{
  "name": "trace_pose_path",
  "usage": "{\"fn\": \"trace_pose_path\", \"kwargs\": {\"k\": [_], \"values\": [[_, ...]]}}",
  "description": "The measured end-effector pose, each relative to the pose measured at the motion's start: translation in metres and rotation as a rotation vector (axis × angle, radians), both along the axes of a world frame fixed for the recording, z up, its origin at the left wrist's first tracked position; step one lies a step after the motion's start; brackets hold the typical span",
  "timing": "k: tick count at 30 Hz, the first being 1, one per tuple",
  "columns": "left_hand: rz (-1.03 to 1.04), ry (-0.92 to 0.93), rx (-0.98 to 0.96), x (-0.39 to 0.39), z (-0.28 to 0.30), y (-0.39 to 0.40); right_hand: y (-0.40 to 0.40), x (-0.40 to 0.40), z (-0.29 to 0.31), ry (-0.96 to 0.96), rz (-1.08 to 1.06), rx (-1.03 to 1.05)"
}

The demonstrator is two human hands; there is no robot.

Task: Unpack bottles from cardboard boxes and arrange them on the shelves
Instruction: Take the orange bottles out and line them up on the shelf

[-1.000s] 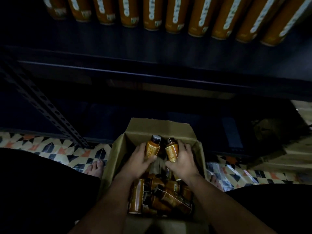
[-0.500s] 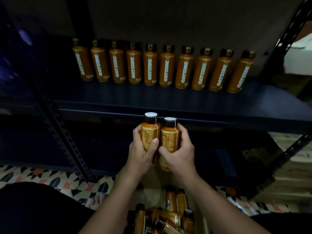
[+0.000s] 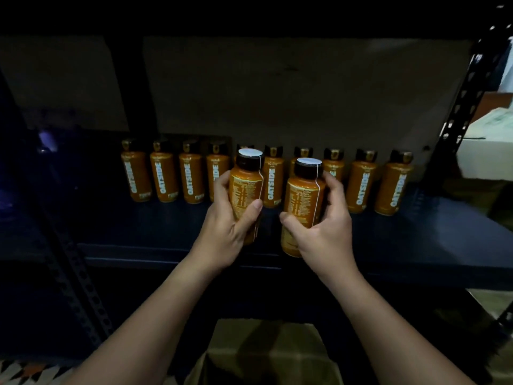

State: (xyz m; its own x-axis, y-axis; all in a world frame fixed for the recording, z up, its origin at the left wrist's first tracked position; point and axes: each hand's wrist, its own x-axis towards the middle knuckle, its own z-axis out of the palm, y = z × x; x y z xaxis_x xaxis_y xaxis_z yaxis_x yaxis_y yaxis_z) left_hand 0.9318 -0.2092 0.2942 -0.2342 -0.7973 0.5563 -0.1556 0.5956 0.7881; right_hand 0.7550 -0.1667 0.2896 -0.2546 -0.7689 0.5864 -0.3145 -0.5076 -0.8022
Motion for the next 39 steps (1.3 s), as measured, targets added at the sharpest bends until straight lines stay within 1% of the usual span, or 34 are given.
{"fn": "trace_pose_path", "kwargs": {"k": [6, 13, 17, 19, 24, 27, 30, 34, 39], "values": [[0.011, -0.016, 0.099, 0.001, -0.013, -0.036, -0.043, -0.021, -0.01, 0.001, -0.036, 0.082], [0.034, -0.006, 0.15, -0.001, -0.018, -0.057, -0.063, -0.027, -0.018, -0.014, -0.073, 0.065], [0.033, -0.023, 0.194, 0.002, -0.011, -0.066, -0.067, -0.027, -0.019, -0.011, -0.081, 0.078], [0.029, 0.008, 0.219, 0.002, -0.01, -0.068, -0.068, -0.028, -0.018, -0.009, -0.072, 0.096], [-0.029, 0.191, 0.333, 0.007, -0.008, -0.068, -0.065, -0.038, -0.014, 0.022, 0.035, 0.213], [-0.038, 0.206, 0.333, 0.01, -0.008, -0.069, -0.064, -0.045, -0.013, 0.007, 0.118, 0.278], [-0.029, 0.189, 0.337, 0.012, -0.009, -0.069, -0.061, -0.046, -0.012, -0.016, 0.137, 0.307], [-0.017, 0.171, 0.338, 0.015, -0.012, -0.069, -0.06, -0.046, -0.01, -0.014, 0.103, 0.287], [0.035, 0.135, 0.285, 0.012, -0.012, -0.068, -0.063, -0.044, -0.015, 0.022, 0.017, 0.25]]}}
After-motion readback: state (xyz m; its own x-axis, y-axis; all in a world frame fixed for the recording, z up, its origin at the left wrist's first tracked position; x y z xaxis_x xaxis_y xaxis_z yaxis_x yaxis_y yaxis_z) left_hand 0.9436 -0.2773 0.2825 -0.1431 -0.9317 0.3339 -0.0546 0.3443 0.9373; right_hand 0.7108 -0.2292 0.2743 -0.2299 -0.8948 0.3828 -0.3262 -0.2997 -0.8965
